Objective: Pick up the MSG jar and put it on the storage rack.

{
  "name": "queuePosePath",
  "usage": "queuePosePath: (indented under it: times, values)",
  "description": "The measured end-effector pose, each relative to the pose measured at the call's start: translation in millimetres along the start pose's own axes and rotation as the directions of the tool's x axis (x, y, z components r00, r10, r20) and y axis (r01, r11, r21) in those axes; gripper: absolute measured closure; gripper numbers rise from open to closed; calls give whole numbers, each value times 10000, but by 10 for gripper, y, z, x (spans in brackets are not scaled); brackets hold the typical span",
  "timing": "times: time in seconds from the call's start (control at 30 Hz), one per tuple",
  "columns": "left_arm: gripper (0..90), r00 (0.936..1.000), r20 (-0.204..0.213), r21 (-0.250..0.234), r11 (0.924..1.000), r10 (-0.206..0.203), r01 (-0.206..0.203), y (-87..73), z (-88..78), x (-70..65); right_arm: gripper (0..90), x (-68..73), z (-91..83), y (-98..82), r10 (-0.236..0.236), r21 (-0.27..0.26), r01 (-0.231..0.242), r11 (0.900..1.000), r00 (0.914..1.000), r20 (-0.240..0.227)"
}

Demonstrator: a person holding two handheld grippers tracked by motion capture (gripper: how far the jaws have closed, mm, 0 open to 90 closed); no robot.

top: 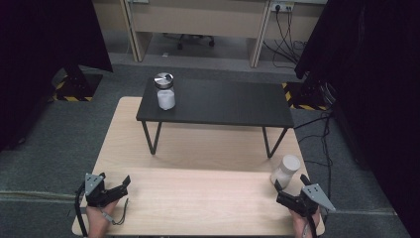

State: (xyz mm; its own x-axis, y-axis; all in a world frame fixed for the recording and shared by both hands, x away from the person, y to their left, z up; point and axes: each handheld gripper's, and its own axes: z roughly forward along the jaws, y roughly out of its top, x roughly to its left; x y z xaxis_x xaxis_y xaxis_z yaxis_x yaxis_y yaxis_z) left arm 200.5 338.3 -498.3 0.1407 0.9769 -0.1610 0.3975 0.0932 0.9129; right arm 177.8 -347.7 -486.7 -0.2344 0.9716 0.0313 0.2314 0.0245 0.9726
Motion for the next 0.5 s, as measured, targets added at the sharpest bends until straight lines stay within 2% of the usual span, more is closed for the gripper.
queuePosePath:
  times: [0.27,0.37,0.5]
  values:
    - [0,10000,-54,-19,10000,-71,71,1,4,5,2,51,60,26,-177,-366,186,9992,9995,252]
    - [0,9998,-159,3,10000,-85,85,5,9,-8,2,95,56,9,-248,-721,285,9970,9984,512]
    - [0,9999,-144,45,10000,-65,65,13,16,-4,2,104,69,7,-29,-901,79,9959,9985,552]
